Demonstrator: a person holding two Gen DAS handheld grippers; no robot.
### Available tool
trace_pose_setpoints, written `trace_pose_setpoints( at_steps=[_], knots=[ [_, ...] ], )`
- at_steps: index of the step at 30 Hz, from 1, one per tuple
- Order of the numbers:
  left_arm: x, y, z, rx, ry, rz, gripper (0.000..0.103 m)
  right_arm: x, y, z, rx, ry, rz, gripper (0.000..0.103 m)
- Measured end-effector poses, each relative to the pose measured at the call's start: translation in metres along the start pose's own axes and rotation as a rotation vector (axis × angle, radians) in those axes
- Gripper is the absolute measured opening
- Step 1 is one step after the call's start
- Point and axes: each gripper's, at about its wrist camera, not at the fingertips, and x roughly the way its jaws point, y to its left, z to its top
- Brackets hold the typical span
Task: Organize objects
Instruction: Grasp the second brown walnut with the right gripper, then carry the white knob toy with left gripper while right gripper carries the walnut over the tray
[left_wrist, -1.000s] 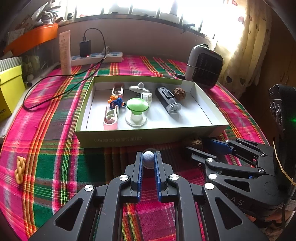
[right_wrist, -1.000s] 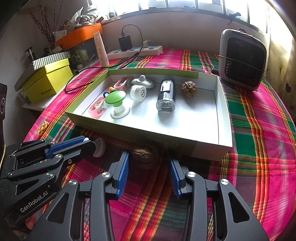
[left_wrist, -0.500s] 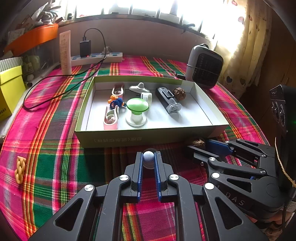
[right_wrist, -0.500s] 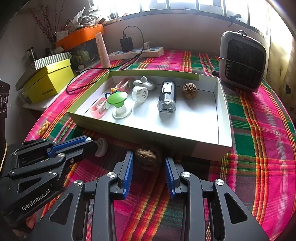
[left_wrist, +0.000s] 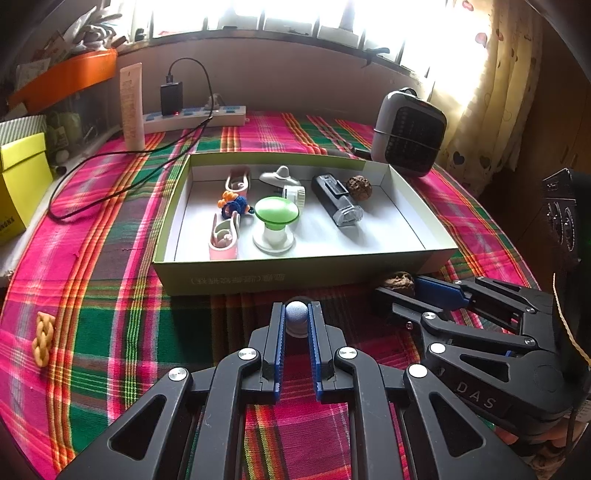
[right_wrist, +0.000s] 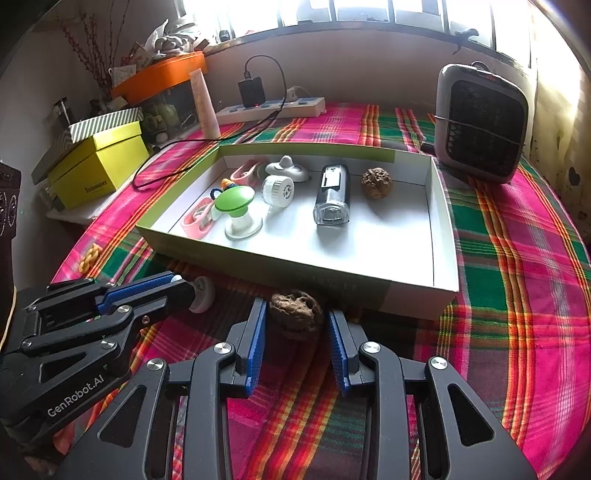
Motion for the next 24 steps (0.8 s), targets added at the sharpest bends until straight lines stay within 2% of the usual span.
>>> trace_pose_setpoints(
  at_steps=[24],
  knots=[
    [-0.027, -0.012, 0.018, 0.042, -0.076, -0.012, 0.011, -0.033, -0.005, 0.014, 0.019, -0.085, 0.003, 0.033]
  ],
)
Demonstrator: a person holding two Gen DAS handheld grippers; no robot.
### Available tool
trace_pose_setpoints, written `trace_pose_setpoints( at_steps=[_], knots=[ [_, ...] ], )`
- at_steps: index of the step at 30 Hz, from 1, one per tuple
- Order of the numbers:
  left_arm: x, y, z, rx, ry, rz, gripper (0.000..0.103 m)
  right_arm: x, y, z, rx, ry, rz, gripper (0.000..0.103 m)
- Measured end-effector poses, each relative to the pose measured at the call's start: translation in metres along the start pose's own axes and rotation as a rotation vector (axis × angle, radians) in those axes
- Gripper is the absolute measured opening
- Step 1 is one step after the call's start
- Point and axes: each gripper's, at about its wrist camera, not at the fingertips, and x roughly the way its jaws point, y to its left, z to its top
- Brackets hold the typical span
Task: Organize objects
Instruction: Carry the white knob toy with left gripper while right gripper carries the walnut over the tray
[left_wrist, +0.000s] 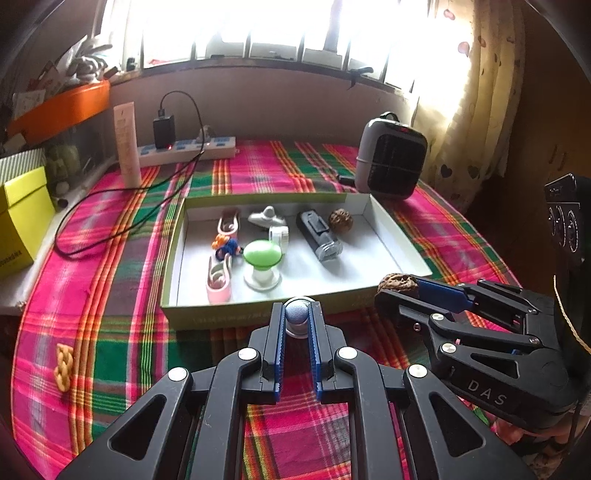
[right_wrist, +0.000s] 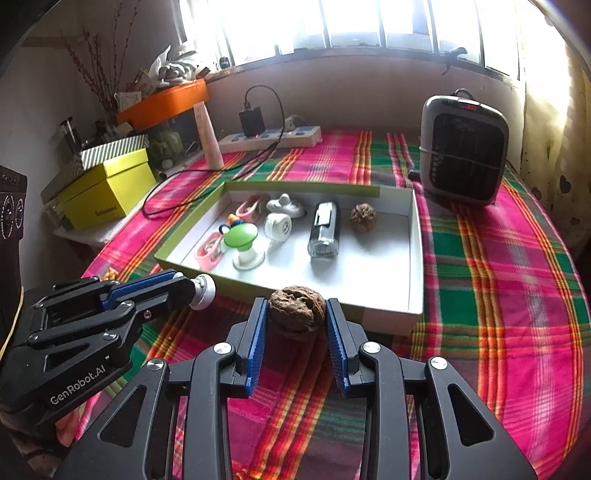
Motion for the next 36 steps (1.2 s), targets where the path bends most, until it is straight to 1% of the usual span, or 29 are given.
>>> trace_pose_setpoints(
  at_steps=[8, 19, 31, 36],
  knots=[
    [0.003, -0.003, 0.013, 0.008, -0.014, -0.007, 0.011, 0.0, -0.006, 0.009, 0.008, -0.015, -0.014, 0.033],
    [0.018, -0.004, 0.028, 0.012, -0.015, -0.009, 0.011, 0.007, -0.018, 0.019, 0.019, -0.017, -0.026, 0.033],
    [0.043, -0.003, 0.042, 0.015, -0.001, -0.007, 0.011, 0.024, -0.031, 0.032, 0.027, -0.008, -0.043, 0.033],
    [0.053, 0.0, 0.046, 0.008, 0.007, -0.002, 0.011, 0.035, -0.04, 0.034, 0.041, 0.009, -0.051, 0.033]
  ],
)
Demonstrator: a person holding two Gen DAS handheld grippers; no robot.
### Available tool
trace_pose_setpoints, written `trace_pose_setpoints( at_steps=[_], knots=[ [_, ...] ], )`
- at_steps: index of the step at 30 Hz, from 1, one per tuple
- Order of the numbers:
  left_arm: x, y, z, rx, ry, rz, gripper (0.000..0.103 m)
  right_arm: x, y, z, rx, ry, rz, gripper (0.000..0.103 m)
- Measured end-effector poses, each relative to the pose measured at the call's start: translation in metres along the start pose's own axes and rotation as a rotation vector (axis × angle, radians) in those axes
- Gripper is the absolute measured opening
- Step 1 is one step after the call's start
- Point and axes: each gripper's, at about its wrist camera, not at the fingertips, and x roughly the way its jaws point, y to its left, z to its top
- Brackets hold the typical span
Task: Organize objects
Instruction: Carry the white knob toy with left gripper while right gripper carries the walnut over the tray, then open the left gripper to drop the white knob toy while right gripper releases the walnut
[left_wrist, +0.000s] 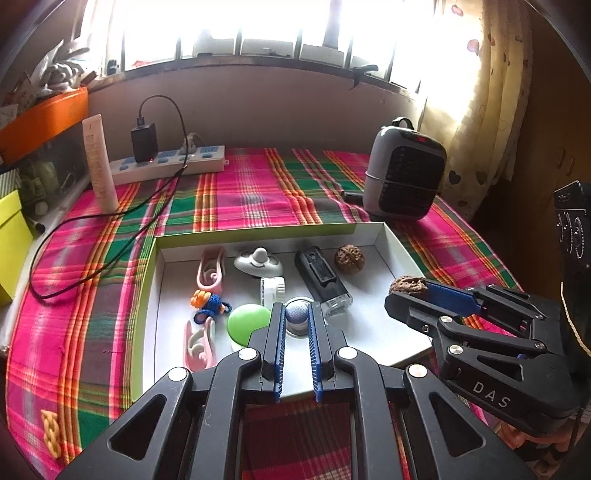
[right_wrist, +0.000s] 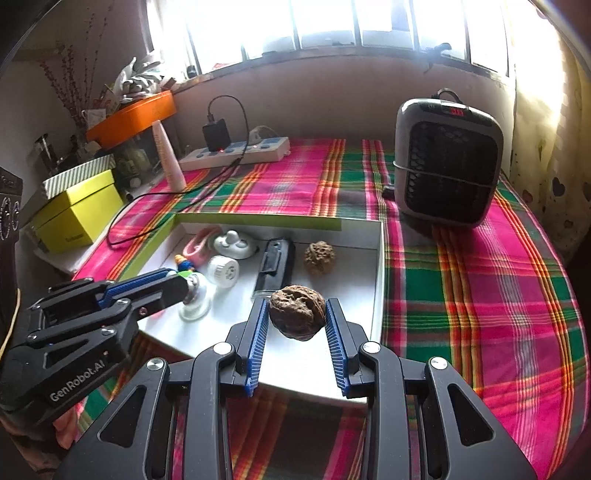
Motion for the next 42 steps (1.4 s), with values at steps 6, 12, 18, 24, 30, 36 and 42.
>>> trace_pose_setpoints(
  at_steps=[6, 12, 18, 24, 30, 36, 42],
  knots=[
    [0.013, 0.002, 0.002, -0.009, 0.018, 0.005, 0.011, 0.011, -0.006, 0.002, 0.001, 0.022, -0.007, 0.033],
    [0.02, 0.002, 0.003, -0.007, 0.029, 0.004, 0.011, 0.018, -0.009, 0.004, -0.007, 0.037, -0.018, 0.033],
    [0.025, -0.002, 0.002, 0.003, 0.037, -0.001, 0.011, 0.023, -0.009, 0.004, -0.019, 0.045, -0.029, 0.033],
    [0.029, -0.004, 0.001, 0.002, 0.046, -0.005, 0.011, 0.026, -0.005, 0.005, -0.035, 0.048, -0.031, 0.033],
    [0.033, -0.004, 0.0, 0.004, 0.058, -0.005, 0.011, 0.028, -0.003, 0.005, -0.047, 0.049, -0.035, 0.033],
    [0.033, -0.004, -0.001, 0.003, 0.061, -0.005, 0.011, 0.03, -0.002, 0.005, -0.052, 0.051, -0.028, 0.033],
    [0.034, -0.003, -0.002, 0.004, 0.062, -0.008, 0.011, 0.033, 0.0, 0.004, -0.056, 0.061, -0.02, 0.033]
  ],
)
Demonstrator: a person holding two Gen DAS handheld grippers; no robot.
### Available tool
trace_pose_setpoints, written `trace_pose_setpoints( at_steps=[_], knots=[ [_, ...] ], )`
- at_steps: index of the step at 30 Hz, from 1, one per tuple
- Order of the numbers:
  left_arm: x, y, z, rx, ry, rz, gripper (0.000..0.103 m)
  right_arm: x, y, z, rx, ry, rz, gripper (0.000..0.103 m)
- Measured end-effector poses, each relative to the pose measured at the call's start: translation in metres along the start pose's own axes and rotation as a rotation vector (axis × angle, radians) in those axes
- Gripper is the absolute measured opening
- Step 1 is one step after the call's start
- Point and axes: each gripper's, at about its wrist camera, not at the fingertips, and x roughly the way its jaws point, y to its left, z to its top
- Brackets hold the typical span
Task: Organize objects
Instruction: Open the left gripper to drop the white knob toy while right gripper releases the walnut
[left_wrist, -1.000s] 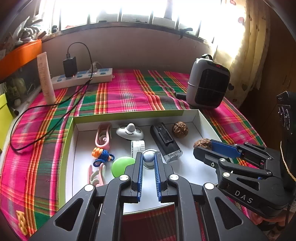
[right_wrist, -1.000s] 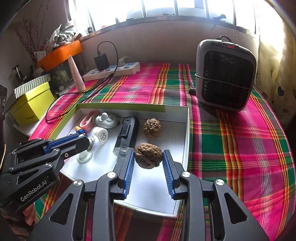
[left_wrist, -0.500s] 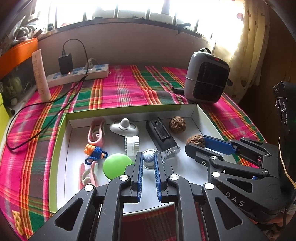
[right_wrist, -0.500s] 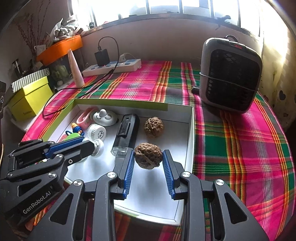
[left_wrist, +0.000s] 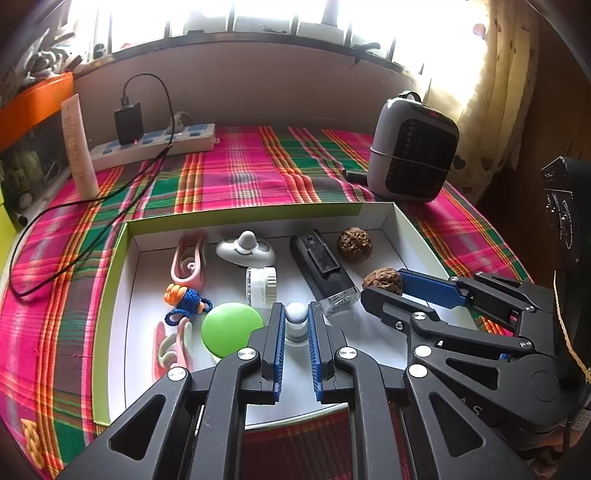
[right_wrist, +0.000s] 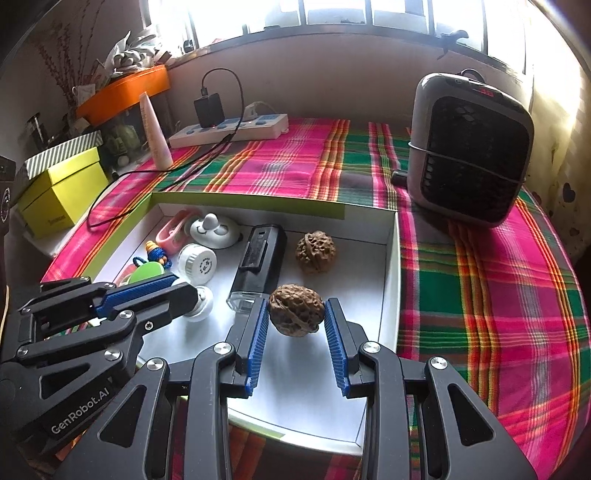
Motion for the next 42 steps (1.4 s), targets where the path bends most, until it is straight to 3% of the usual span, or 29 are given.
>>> trace_pose_setpoints(
  at_steps=[6, 11, 21, 26, 28, 42],
  knots=[
    [0.0, -0.002, 0.001, 0.002, 0.0, -0.001, 0.012, 0.0, 0.001, 0.0, 0.001, -0.001, -0.003, 0.033],
    [-0.001, -0.002, 0.0, 0.005, -0.003, -0.008, 0.021, 0.0, 0.001, 0.0, 0.001, 0.0, -0.004, 0.033],
    [-0.008, -0.002, -0.001, 0.006, -0.017, -0.009, 0.028, -0.003, 0.0, -0.001, 0.007, -0.008, -0.015, 0.033],
    [-0.014, 0.0, -0.003, 0.0, -0.026, 0.001, 0.03, -0.008, 0.001, -0.002, 0.014, -0.015, -0.015, 0.034],
    [-0.016, 0.0, -0.004, 0.0, -0.027, 0.0, 0.031, -0.01, 0.001, -0.002, 0.016, -0.018, -0.016, 0.042],
    [-0.045, -0.006, -0.017, -0.003, -0.067, 0.036, 0.033, -0.038, 0.012, -0.015, 0.023, -0.058, -0.006, 0.042]
  ],
)
